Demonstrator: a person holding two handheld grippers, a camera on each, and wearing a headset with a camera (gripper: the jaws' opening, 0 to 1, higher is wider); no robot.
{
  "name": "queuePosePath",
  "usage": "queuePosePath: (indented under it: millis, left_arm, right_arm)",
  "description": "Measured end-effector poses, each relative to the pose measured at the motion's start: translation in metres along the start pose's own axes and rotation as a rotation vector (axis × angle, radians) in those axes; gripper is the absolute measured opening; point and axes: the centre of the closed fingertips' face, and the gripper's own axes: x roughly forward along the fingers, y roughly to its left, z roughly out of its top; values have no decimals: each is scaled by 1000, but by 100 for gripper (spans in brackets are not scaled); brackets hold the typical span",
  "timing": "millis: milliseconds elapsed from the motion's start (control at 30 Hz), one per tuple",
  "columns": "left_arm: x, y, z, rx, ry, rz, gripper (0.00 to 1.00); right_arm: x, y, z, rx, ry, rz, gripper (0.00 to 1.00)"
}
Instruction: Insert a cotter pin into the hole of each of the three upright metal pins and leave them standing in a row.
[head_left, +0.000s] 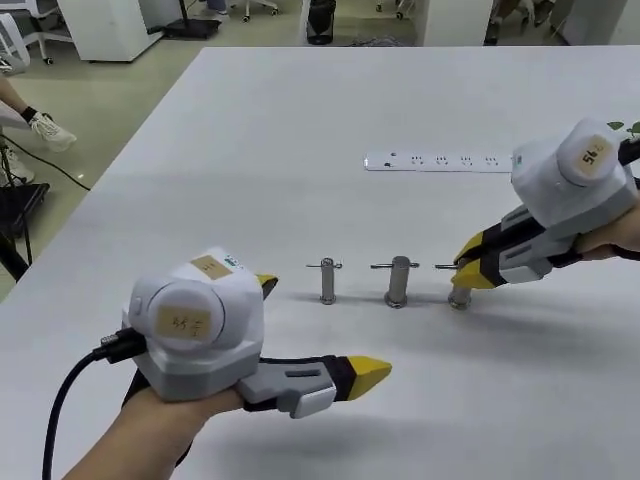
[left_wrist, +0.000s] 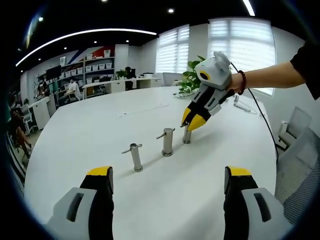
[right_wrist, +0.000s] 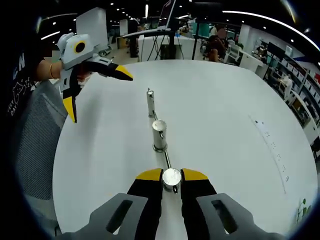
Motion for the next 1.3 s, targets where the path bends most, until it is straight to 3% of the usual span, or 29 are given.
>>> queuePosePath:
  millis: [467,567,733,933,1100,1167,1300]
  left_arm:
    - [0,-3,-3,11,16,-4,91]
    - [0,-3,-3,19,19,-5,91]
    - [-2,0,-2,17,19,3,91]
    - [-3,5,0,4,11,14,91]
    - [-3,8,3,-10,5,24,91]
    - [-3,10,3,-4,10,32,91]
    - [-6,11,6,-6,5,40,91]
  right_arm:
    - [0,1,-5,-35,7,20,9]
    - [3,2,-15,-65,53,10,10]
    - [2,1,-16,-64,42,-20,13]
    - [-6,-2,-13,1,4,-68,21]
    - [-14,-4,-12,209,-63,-140,31]
    - [-18,-4,-7,228,-123,-172,35]
    - [-27,0,-7,298,-158,-228,41]
